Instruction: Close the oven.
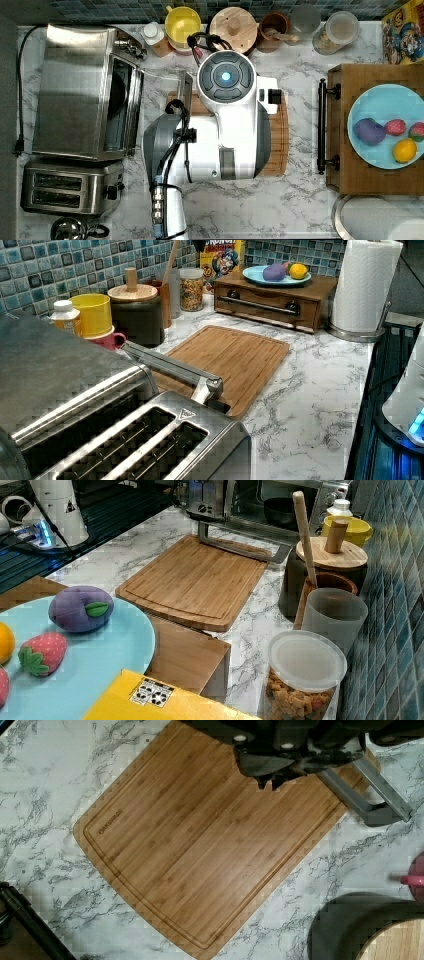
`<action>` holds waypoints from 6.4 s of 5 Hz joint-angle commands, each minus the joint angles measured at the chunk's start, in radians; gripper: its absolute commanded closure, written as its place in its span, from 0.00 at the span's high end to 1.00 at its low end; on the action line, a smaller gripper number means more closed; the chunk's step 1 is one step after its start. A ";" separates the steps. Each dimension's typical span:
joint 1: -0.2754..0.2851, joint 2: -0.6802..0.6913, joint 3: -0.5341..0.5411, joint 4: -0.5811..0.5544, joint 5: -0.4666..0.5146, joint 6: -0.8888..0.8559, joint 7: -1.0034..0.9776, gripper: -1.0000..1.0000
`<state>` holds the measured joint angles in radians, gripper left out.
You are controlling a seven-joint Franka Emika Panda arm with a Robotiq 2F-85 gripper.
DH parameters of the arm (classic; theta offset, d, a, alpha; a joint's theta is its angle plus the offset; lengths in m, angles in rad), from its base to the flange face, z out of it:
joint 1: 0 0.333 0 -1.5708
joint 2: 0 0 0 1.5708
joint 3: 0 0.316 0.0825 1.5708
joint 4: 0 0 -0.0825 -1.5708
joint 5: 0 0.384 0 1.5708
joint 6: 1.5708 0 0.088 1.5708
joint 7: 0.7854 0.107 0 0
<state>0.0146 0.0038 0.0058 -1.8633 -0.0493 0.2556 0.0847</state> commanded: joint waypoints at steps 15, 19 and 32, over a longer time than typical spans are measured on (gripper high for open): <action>0.195 0.202 -0.260 -0.431 1.289 0.516 -1.687 0.00; 0.160 0.194 -0.249 -0.429 1.467 0.404 -1.844 0.00; 0.401 0.128 0.074 -0.159 0.760 0.622 -1.024 0.00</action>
<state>0.2708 0.1277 -0.0145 -2.2207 0.7925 0.8774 -1.0723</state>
